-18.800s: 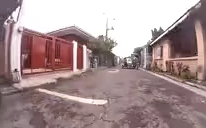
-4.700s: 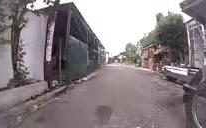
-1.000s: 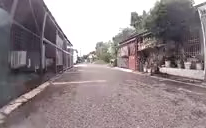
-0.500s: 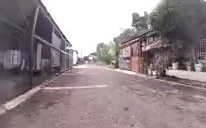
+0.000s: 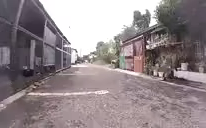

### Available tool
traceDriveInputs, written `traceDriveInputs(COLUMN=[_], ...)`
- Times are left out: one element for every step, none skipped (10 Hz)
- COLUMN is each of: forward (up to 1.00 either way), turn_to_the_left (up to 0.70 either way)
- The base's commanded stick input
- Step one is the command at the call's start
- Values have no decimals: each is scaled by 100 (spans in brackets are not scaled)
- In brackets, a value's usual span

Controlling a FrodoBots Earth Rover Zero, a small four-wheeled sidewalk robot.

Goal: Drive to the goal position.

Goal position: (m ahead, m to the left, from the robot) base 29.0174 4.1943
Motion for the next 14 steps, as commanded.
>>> traceDriveInputs(forward=[100, 100, 100, 100, 100, 100, 100, 100, 100, 100, 100, 100, 100, 100], turn_to_the_left=[0, 0, 0, 0, 0, 0, 0, 0, 0, 0, 0, 0, 0, 0])
